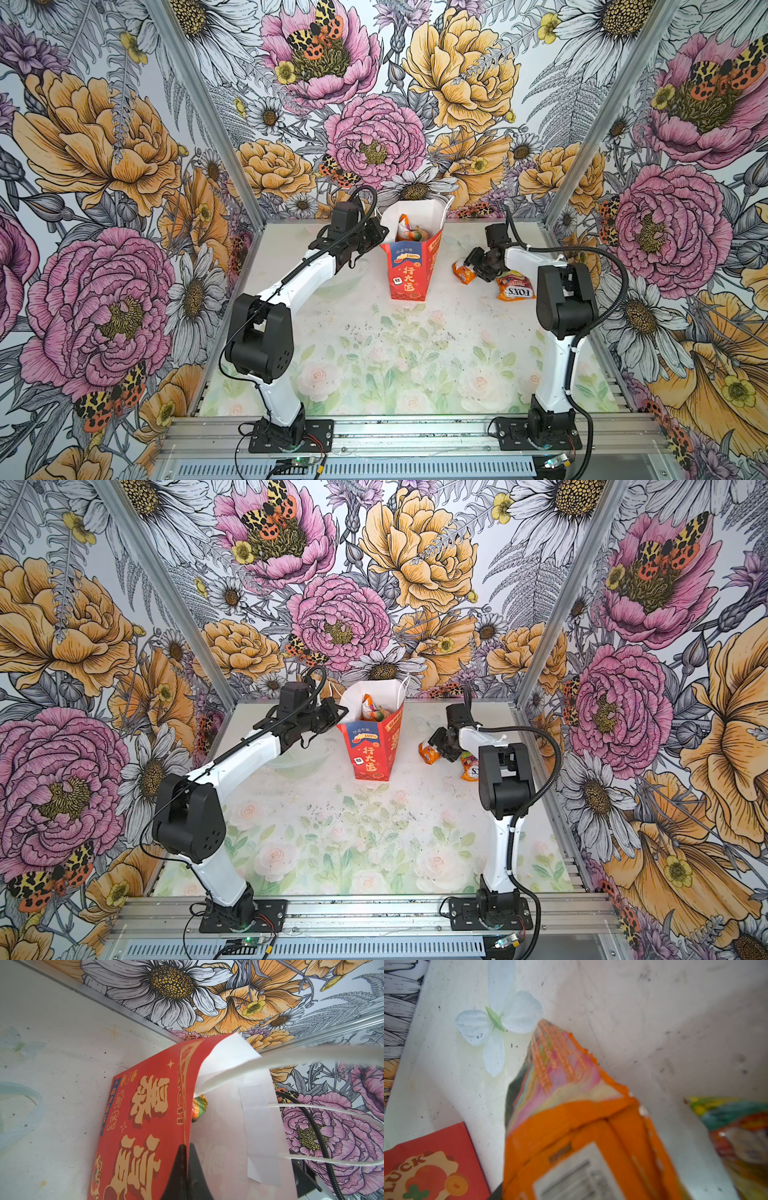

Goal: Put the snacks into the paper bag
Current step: 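Lift the orange snack bag high with the right gripper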

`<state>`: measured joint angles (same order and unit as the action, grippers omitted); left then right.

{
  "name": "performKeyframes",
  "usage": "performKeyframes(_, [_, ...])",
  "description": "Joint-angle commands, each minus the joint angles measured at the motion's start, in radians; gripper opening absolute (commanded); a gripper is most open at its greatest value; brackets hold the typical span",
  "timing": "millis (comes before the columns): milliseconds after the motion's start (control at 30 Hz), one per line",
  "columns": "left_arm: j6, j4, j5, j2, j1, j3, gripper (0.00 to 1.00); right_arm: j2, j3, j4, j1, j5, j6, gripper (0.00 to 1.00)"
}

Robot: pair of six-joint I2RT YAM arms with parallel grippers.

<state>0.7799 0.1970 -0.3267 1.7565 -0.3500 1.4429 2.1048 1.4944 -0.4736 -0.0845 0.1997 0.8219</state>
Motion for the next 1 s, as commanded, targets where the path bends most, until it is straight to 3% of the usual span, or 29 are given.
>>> performKeyframes(0, [0.002,-0.001,0.005,0.010,0.013,-0.007,0.00,0.025,-0.019,-0.020,-0.003,-0.001,-0.025,0.47])
performKeyframes(300, [0.001,-0.001,0.003,0.008,0.011,-0.008,0.00,-0.035,-0.028,-0.019,0.003,0.021,-0.086,0.14])
performKeyframes(500, [0.001,-0.001,0.002,0.008,0.011,-0.009,0.00,-0.135,-0.027,-0.019,0.008,0.029,-0.154,0.09])
performKeyframes(633, [0.002,-0.004,0.000,0.008,0.011,-0.009,0.00,-0.212,-0.018,-0.020,0.015,0.063,-0.198,0.00])
performKeyframes(967, [0.012,-0.021,-0.008,0.008,0.014,-0.017,0.00,-0.397,0.131,-0.081,0.017,0.081,-0.299,0.00])
